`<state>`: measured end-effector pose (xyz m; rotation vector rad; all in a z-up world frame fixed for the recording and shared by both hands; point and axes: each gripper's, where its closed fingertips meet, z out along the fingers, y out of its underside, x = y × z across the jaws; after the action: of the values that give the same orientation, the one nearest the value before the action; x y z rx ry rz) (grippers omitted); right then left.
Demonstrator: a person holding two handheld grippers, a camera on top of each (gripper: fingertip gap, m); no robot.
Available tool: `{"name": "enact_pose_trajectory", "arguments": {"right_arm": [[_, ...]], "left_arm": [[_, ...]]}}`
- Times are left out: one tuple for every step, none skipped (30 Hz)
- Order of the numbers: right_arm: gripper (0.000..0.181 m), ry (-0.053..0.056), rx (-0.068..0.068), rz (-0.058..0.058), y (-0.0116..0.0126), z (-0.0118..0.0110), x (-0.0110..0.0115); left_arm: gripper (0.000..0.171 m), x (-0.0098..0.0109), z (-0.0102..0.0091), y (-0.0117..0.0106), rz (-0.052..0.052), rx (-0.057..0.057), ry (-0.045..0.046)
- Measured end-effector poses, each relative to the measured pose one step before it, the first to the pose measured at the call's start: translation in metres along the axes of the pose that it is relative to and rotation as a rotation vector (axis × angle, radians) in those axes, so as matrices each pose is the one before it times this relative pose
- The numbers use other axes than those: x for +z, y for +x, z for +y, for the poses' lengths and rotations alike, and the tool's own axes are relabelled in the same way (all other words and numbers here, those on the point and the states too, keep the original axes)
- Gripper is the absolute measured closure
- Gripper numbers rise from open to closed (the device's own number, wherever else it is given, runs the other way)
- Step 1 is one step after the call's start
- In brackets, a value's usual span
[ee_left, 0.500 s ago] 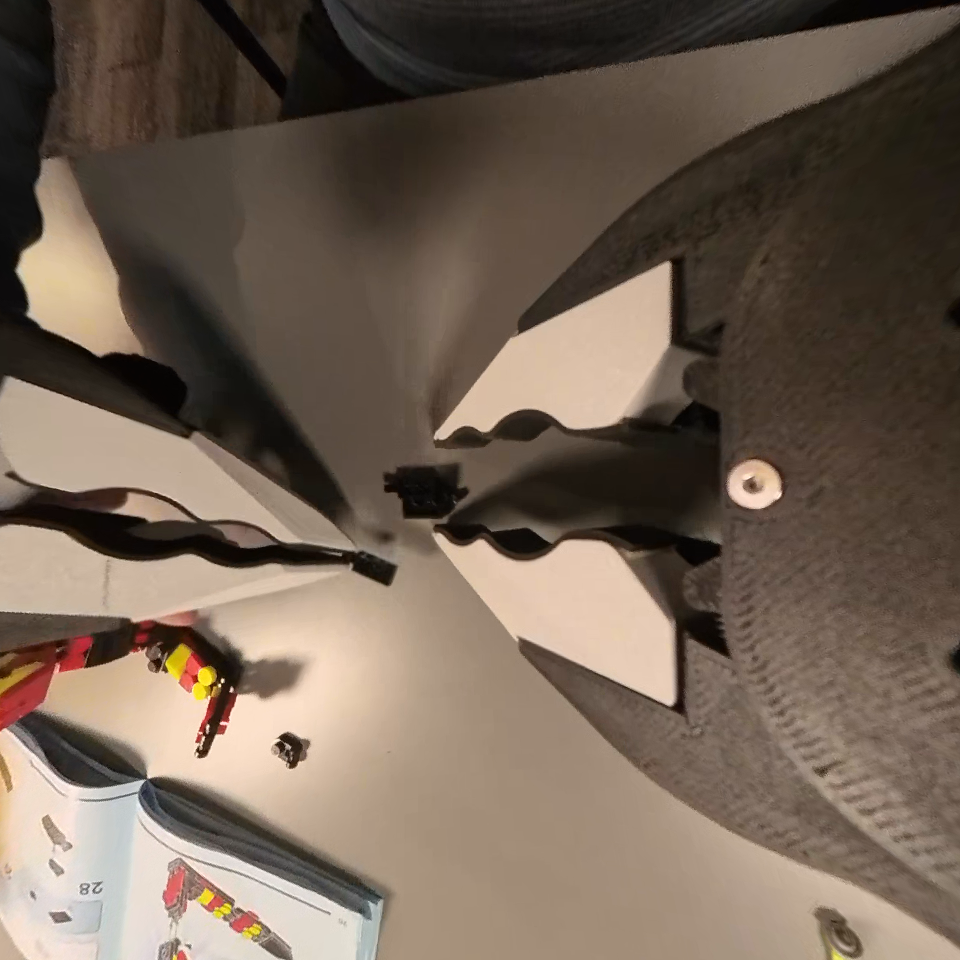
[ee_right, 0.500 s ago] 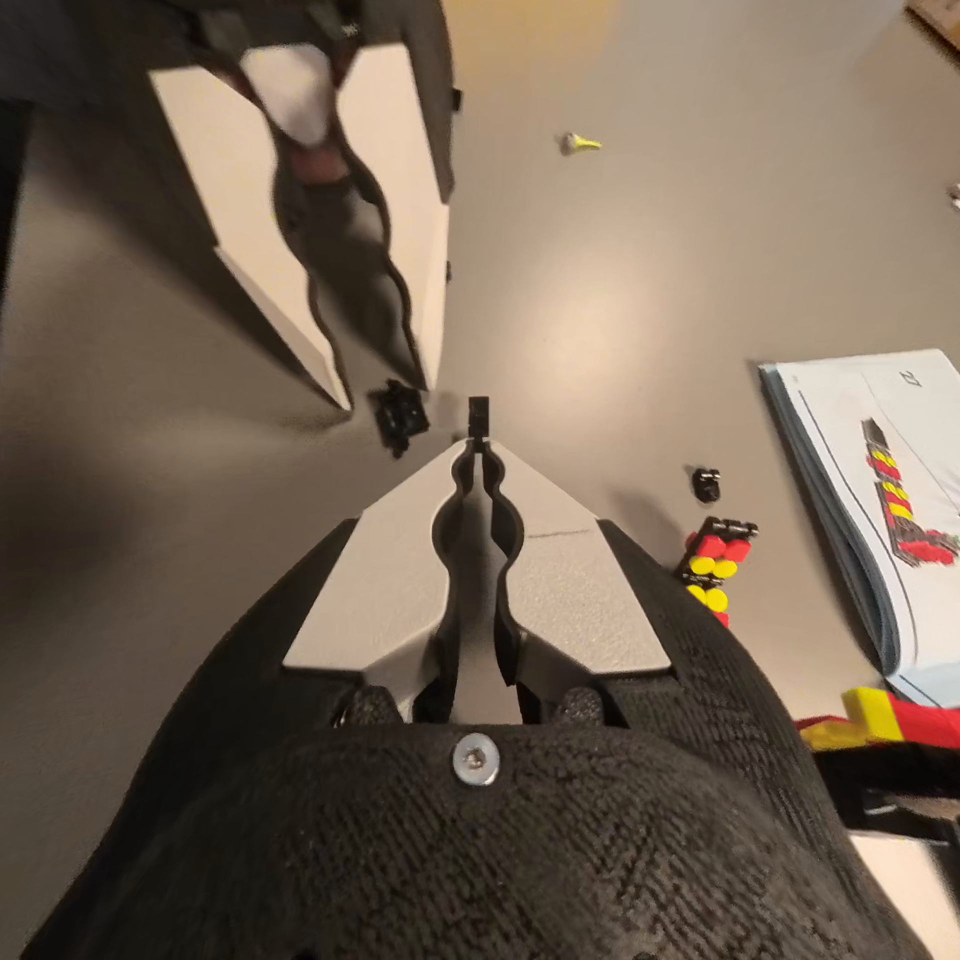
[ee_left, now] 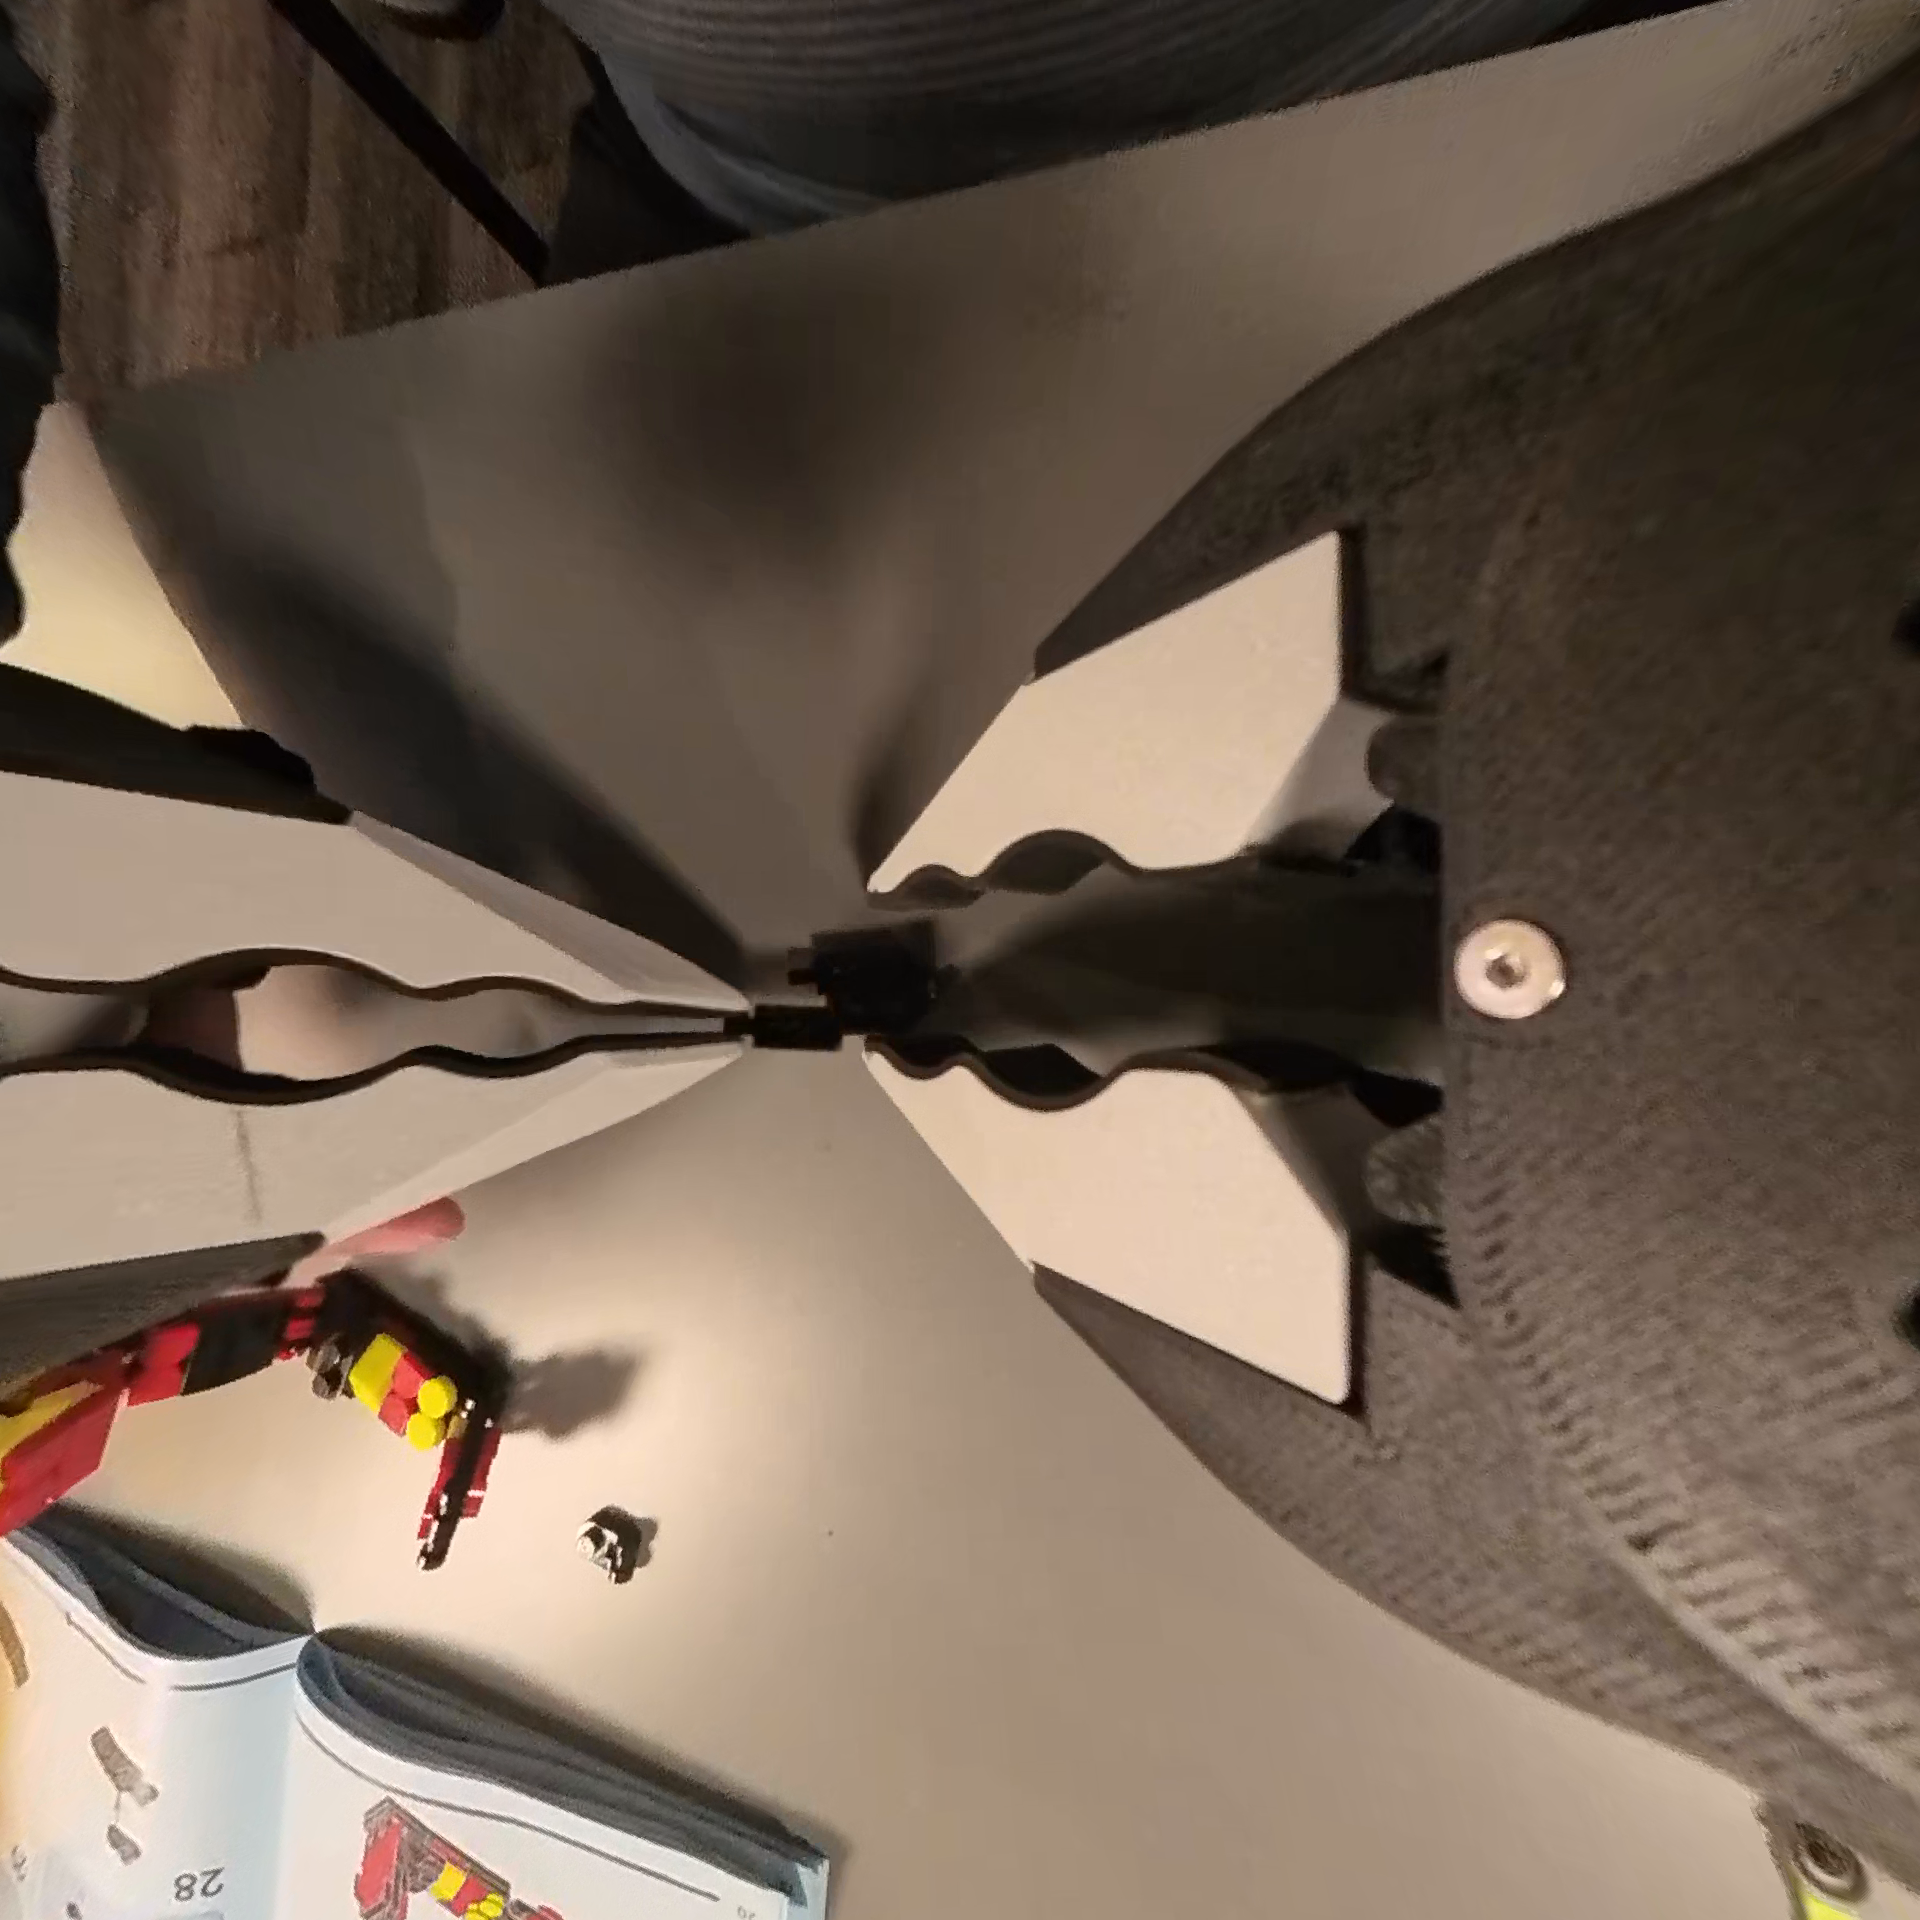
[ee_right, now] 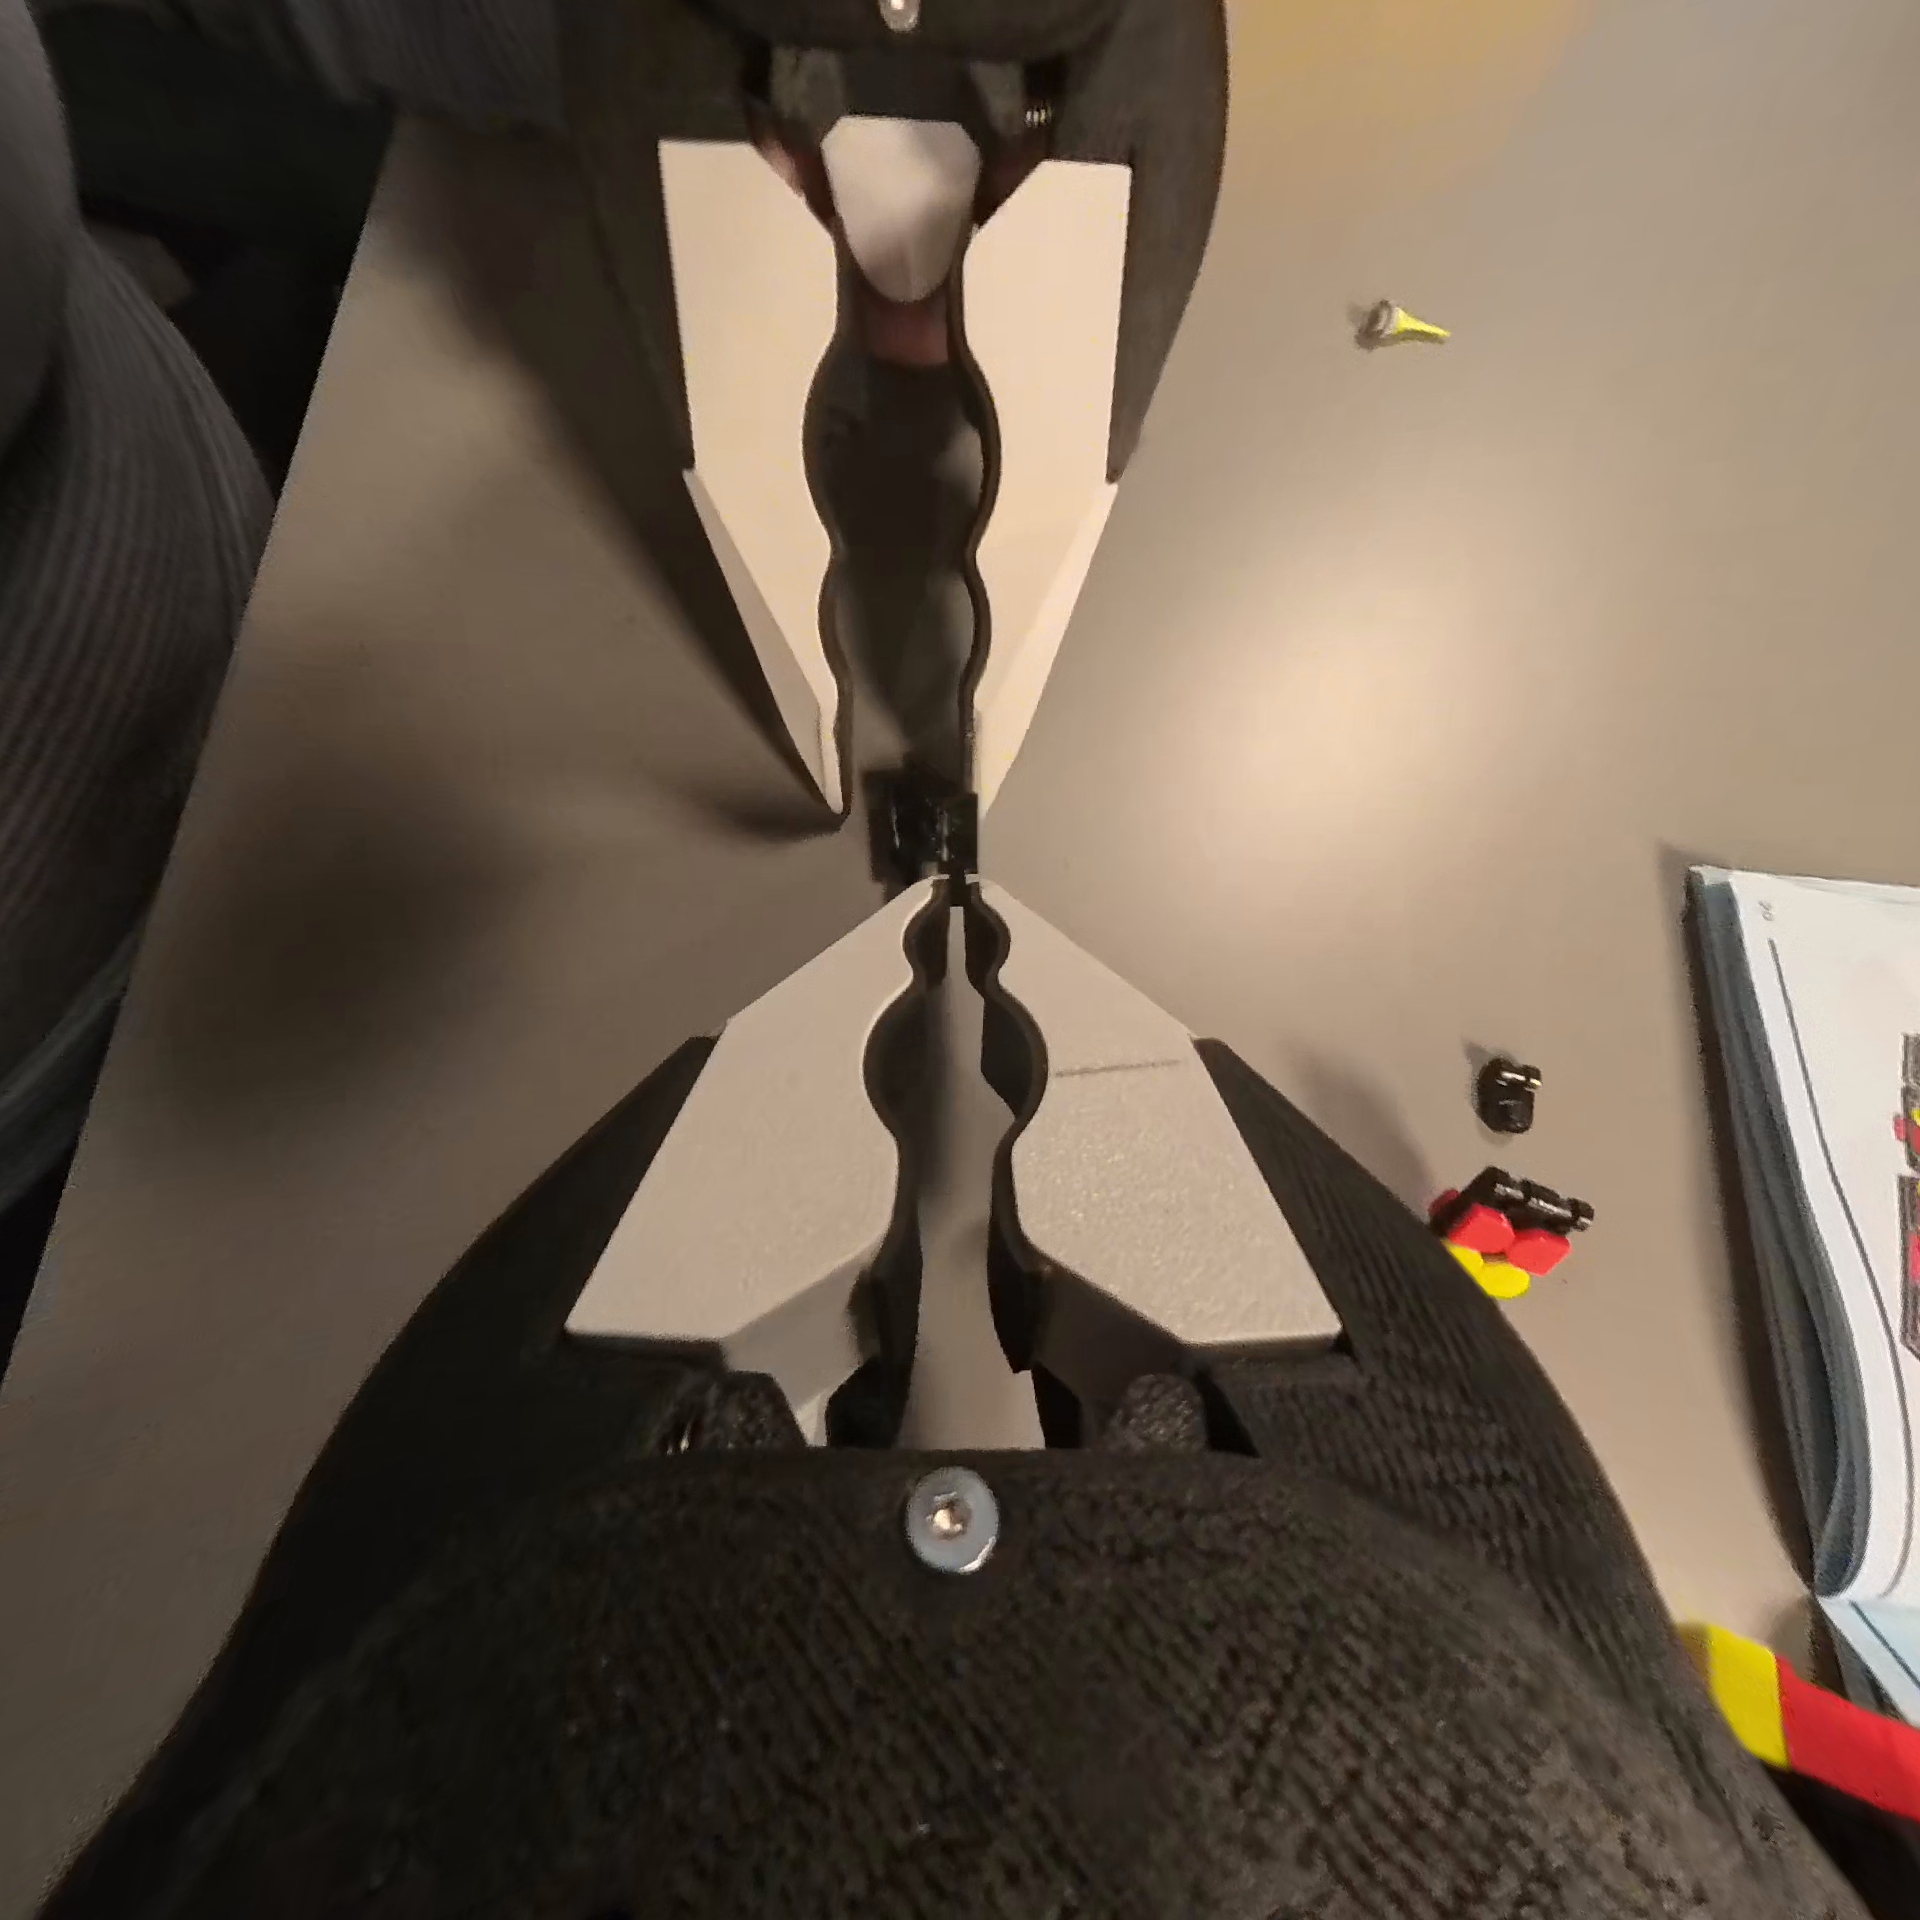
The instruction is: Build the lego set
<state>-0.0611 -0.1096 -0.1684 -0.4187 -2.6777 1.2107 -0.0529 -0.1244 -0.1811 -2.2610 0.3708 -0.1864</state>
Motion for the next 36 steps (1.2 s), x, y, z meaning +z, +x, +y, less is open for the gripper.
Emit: {"name": "enact_pose_trajectory", "arguments": {"right_arm": [[0.181, -0.0047, -0.0071, -0.011, -0.00071, -0.00031, 0.0008], [0.181, -0.0032, -0.008, -0.0094, -0.00033, -0.00046, 0.00069], [0.181, -0.003, -0.0067, -0.0074, 0.00028, -0.00043, 0.0008], [0.181, -0.0032, -0.0054, -0.0108, -0.00015, -0.00034, 0.00072], [0.181, -0.0027, -0.0055, -0.0122, -0.00033, -0.00033, 0.0008], [0.181, -0.004, -0.0064, -0.0094, 0.00007, 0.00015, 0.00081], [0.181, -0.0052, -0.0062, -0.0097, 0.00014, 0.00052, 0.0008], [0.181, -0.0059, -0.0031, -0.0102, 0.0001, 0.00094, 0.00084], [0.181, -0.0052, -0.0006, -0.0067, 0.00054, 0.00089, 0.00083], [0.181, -0.0031, -0.0019, -0.0096, -0.00014, 0.00058, 0.00082], [0.181, -0.0006, -0.0031, -0.0109, -0.00061, 0.00028, 0.00078], [0.18, -0.0008, -0.0019, -0.0065, -0.00018, 0.00011, 0.00068], [0.181, -0.0002, -0.0017, -0.0091, -0.00068, 0.00004, 0.00084], [0.181, 0.0008, -0.0014, -0.0101, -0.00085, -0.00039, 0.00077], [0.181, -0.0001, -0.0015, -0.0055, -0.00023, -0.00046, 0.00078], [0.181, -0.002, -0.0027, -0.0051, -0.00029, -0.00024, 0.00069], [0.18, -0.0021, -0.0036, -0.006, -0.00055, -0.00027, 0.00059], [0.18, -0.0016, -0.0039, -0.0043, -0.00029, -0.00049, 0.00049], [0.18, -0.0022, -0.0029, -0.0053, -0.00064, -0.0001, 0.00027], [0.18, -0.0035, -0.0013, -0.0053, -0.00054, 0.00012, 0.00013], [0.181, -0.0014, -0.0028, -0.0012, -0.00008, 0.00015, -0.00004], [0.18, 0.0002, -0.002, -0.0009, -0.00006, 0.00013, -0.00014], [0.18, -0.001, 0.0017, -0.0016, -0.00014, 0.00019, 0.00002], [0.18, -0.0005, 0.0018, -0.0026, -0.00029, 0.00012, 0.00005], [0.181, 0.0007, -0.0005, -0.0017, -0.00032, -0.00008, 0.00018], [0.181, 0.0007, -0.0019, -0.0016, -0.0005, -0.00012, 0.00008], [0.18, 0.0011, -0.0015, 0.003, 0.00032, -0.0002, 0.00013], [0.18, 0.001, -0.0019, 0.0028, 0.00013, -0.00017, -0.00004], [0.181, 0.0026, -0.0019, 0.0058, 0.00049, -0.00025, -0.00022], [0.18, 0.0016, -0.0032, 0.0046, 0.00022, -0.00008, -0.00032], [0.18, 0.0021, -0.0029, 0.0065, 0.0003, -0.00008, -0.00052], [0.177, 0.0034, -0.0019, 0.0027, -0.00013, -0.00006, -0.00078], [0.174, 0.0037, 0.0002, -0.0005, -0.00068, 0.00009, -0.00097], [0.172, 0.0049, 0.0019, -0.0002, -0.00063, -0.00003, -0.00109], [0.168, 0.0074, 0.0022, 0.0011, -0.00045, -0.00039, -0.00106], [0.165, 0.0111, 0.0024, 0.0014, -0.00056, -0.00104, -0.00068]], "left_arm": [[0.149, -0.00014, 0.00017, -0.00001, -0.004, 0.0035, -0.00048], [0.149, -0.00039, 0.00022, -0.00016, -0.002, -0.0012, -0.00018], [0.149, -0.00015, 0.00013, -0.00012, -0.0005, -0.0029, -0.00006], [0.149, -0.00008, 0.00008, -0.00009, 0.0002, -0.0023, -0.00016], [0.149, -0.0001, 0.00013, -0.00053, -0.0031, -0.0013, -0.00067], [0.147, -0.00011, 0.00005, -0.00125, -0.0117, 0.0017, -0.00118], [0.145, -0.00019, 0.00017, -0.00086, -0.0113, 0.0047, -0.00189], [0.144, -0.00013, 0.00002, -0.00041, -0.0047, -0.0003, -0.00057], [0.144, 0.00011, 0.00003, 0.00018, 0.003, -0.0043, 0.00018], [0.145, -0.00007, 0.00008, -0.00008, 0.0034, -0.0053, -0.00021], [0.145, -0.00009, 0.00007, -0.0001, 0.003, -0.004, 0.00019], [0.145, -0.00012, 0.00008, -0.00008, 0.0024, -0.0022, 0.00024], [0.145, -0.00007, 0.0, -0.00004, 0.0019, -0.0024, 0.00068], [0.145, -0.00008, 0.00003, -0.00012, 0.0013, -0.0024, 0.00049], [0.146, 0.0001, 0.0, -0.00007, 0.0012, -0.0011, 0.00052], [0.146, 0.00001, -0.00004, -0.0001, 0.0019, -0.0006, 0.0004], [0.146, 0.00005, -0.00008, 0.00007, 0.0019, -0.0004, 0.00037], [0.146, 0.00012, -0.00013, -0.00008, 0.0012, 0.0, 0.00031], [0.145, 0.00015, -0.00013, 0.00002, 0.001, 0.0008, 0.00004], [0.145, 0.00007, -0.00007, -0.00001, 0.0005, 0.0008, 0.00005], [0.145, 0.00005, 0.00008, 0.00019, 0.002, -0.0001, 0.00007], [0.144, 0.00001, -0.00003, 0.00022, 0.0031, -0.0015, 0.00014], [0.144, -0.00005, 0.00001, 0.00028, 0.0032, -0.0016, 0.0003], [0.143, 0.00004, -0.00005, 0.0007, 0.006, 0.0002, 0.00001], [0.143, -0.00013, -0.00004, 0.00004, 0.0018, -0.0011, 0.00017], [0.143, -0.00001, -0.00003, -0.00009, 0.0011, -0.0024, 0.0003], [0.143, -0.00002, -0.00004, -0.00005, 0.0018, -0.0029, 0.0005], [0.143, -0.00005, -0.00003, -0.00018, 0.0014, -0.0032, 0.00053], [0.143, -0.00003, -0.00004, -0.00008, 0.0017, -0.0028, 0.00048], [0.144, -0.00001, -0.00005, -0.00011, 0.0013, -0.0018, 0.0004], [0.144, -0.00003, 0.0, -0.00004, 0.0005, -0.0012, 0.00026], [0.144, -0.00005, 0.00002, -0.00012, 0.0001, -0.0007, 0.00007], [0.144, -0.00002, 0.00001, 0.00001, 0.0005, -0.0005, 0.00007], [0.144, 0.00006, -0.00007, -0.00001, 0.0005, -0.0007, 0.00018], [0.144, 0.00003, 0.00008, -0.00009, 0.0005, -0.0005, 0.00024], [0.144, 0.0, -0.00003, 0.00011, 0.0011, -0.0006, 0.00031]]}}
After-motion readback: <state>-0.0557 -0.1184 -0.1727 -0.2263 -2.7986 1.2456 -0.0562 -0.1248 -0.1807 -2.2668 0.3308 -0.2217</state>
